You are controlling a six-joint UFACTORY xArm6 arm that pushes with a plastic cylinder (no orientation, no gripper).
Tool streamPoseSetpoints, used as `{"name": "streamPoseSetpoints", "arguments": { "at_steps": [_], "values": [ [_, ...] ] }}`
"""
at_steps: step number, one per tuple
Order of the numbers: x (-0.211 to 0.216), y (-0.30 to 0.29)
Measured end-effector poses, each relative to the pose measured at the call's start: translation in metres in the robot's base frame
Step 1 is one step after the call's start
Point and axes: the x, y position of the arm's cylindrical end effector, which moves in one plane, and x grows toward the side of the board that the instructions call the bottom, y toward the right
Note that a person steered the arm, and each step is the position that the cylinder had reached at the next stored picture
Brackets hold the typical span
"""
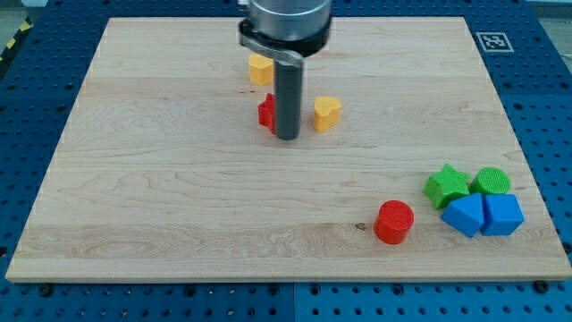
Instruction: Move your arm to the bottom side of the red circle
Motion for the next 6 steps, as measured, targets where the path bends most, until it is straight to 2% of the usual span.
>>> {"name": "streamPoseSetpoints", "arguments": {
  "at_steps": [2,3,4,5,6],
  "values": [
    [-0.004,-0.030],
    [0.047,-0.030],
    [0.130,-0.012],
    [0.175,0.059],
    [0.182,0.112]
  ]
}}
